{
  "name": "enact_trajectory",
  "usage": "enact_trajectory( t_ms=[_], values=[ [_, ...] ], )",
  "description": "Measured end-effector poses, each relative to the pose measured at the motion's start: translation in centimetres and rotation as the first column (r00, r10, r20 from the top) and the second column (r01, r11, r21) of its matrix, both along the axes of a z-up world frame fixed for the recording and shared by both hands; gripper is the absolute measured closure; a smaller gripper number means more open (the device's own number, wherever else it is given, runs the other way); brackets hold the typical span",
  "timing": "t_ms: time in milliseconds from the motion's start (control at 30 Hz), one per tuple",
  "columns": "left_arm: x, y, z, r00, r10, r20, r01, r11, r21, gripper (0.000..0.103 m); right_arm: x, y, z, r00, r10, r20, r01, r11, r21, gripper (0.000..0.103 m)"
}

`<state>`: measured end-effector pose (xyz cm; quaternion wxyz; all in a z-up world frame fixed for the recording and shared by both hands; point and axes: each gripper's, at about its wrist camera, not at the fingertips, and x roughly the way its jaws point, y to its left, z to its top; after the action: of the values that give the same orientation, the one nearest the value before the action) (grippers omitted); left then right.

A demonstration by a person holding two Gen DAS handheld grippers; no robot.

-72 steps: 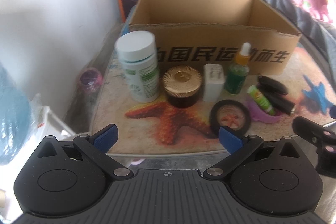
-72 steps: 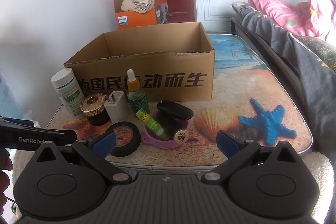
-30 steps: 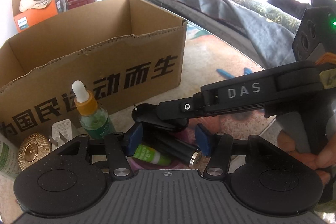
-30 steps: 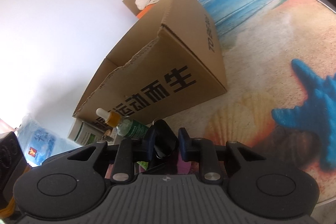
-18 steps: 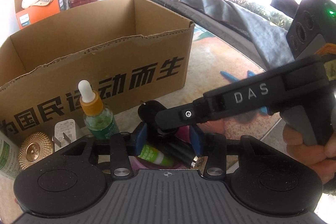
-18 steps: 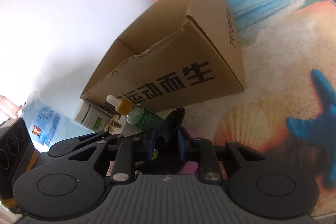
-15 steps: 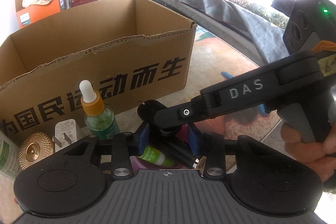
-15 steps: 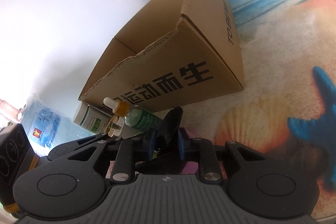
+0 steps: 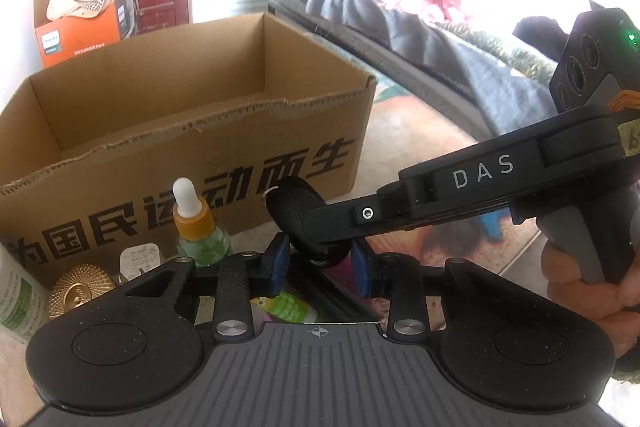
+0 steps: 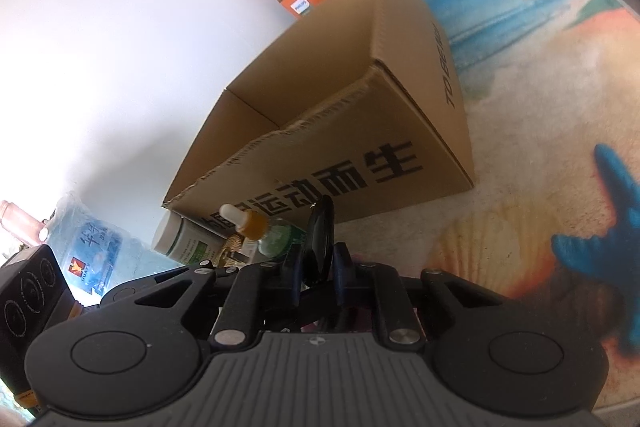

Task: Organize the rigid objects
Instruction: 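Grasp the black case from the pink dish with the right gripper, then carry the black case into the cardboard box and open the right gripper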

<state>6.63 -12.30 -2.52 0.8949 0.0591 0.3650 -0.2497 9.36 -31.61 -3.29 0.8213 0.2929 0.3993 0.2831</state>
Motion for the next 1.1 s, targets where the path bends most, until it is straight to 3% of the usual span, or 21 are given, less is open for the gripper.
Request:
enact_trajectory(
  t_ms=[200,367,567,733,867,933,1000,1100],
  values=[
    [-1.7,0.9,2.5,0.998,-0.013,0.056,0.016,0.998,-0.059,0.071,-2.4,0.8,3.8,0.997,-0.023,0.075,0.026,0.999,-0.046,0.086],
    [-2.8,2.2,5.9,0.989,-0.002,0.147,0.016,0.995,-0.094,0.071,-3.6,2.2,8.2,0.983,-0.018,0.182,0.029,0.998,-0.061,0.086],
    [-0.5,4.8,10.0,0.972,0.08,0.222,-0.069,0.996,-0.054,0.071,0.5,6.7,12.4,0.961,0.06,0.269,-0.042,0.997,-0.072,0.086],
    [5.6,7.6,10.9,0.971,0.147,0.19,-0.148,0.989,-0.011,0.071,8.3,11.1,13.0,0.975,0.113,0.19,-0.104,0.993,-0.057,0.089],
    [11.8,9.4,9.0,0.977,0.184,0.104,-0.189,0.981,0.038,0.071,15.5,13.7,10.4,0.991,0.119,0.063,-0.114,0.99,-0.088,0.09],
    [14.3,10.4,7.9,0.975,0.218,0.046,-0.219,0.975,0.031,0.071,18.3,14.1,8.7,0.994,0.102,-0.029,-0.103,0.993,-0.05,0.09],
    [15.4,11.4,7.3,0.969,0.248,0.013,-0.248,0.968,0.026,0.07,19.7,13.8,7.5,0.991,0.094,-0.093,-0.094,0.996,0.006,0.09],
    [15.1,12.6,7.3,0.968,0.253,0.007,-0.253,0.968,-0.008,0.068,20.0,13.0,7.3,0.989,0.096,-0.111,-0.095,0.995,0.012,0.09]
  ],
)
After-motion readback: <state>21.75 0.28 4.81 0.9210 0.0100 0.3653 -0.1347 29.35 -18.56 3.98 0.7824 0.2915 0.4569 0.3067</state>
